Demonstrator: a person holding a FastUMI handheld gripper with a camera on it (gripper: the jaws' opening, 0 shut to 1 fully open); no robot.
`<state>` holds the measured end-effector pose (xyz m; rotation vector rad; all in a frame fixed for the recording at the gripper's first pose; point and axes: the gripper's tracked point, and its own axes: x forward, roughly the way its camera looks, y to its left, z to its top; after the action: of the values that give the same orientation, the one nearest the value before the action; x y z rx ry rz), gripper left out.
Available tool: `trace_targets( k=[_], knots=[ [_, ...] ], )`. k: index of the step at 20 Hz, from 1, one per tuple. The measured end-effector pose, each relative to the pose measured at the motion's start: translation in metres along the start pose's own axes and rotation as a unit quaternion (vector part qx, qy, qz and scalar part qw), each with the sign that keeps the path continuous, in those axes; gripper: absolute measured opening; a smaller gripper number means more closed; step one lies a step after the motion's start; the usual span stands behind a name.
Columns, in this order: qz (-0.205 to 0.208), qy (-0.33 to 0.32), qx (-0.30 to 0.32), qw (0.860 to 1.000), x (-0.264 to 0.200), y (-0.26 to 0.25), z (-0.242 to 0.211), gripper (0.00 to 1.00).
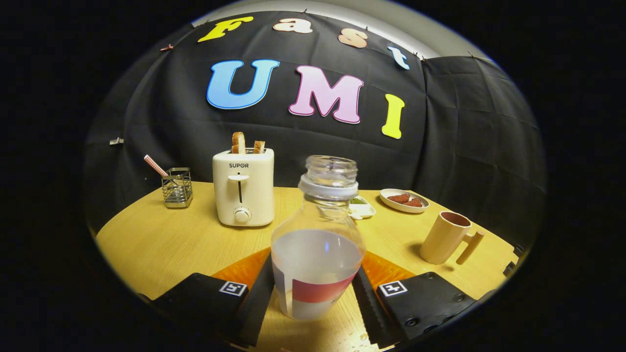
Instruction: Take the bottle from table, then pour the juice into the cup, finally place the bottle on the coaster
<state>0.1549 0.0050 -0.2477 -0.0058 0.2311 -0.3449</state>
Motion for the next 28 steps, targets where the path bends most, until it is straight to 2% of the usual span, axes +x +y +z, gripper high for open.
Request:
trace_targets(
  k=[4, 12, 18, 25, 28],
  knots=[
    [0.001, 0.004, 0.005, 1.000, 0.001, -0.006, 0.000, 0.79],
    [0.028, 0.016, 0.053, 0.998, -0.006, -0.013, 0.019, 0.71],
    [0.034, 0.035, 0.098, 0.994, -0.016, -0.027, 0.044, 0.71],
    [0.056, 0.051, 0.205, 0.976, -0.024, -0.047, 0.083, 0.71],
    [0.077, 0.056, 0.261, 0.961, -0.026, -0.056, 0.099, 0.71]
  ],
)
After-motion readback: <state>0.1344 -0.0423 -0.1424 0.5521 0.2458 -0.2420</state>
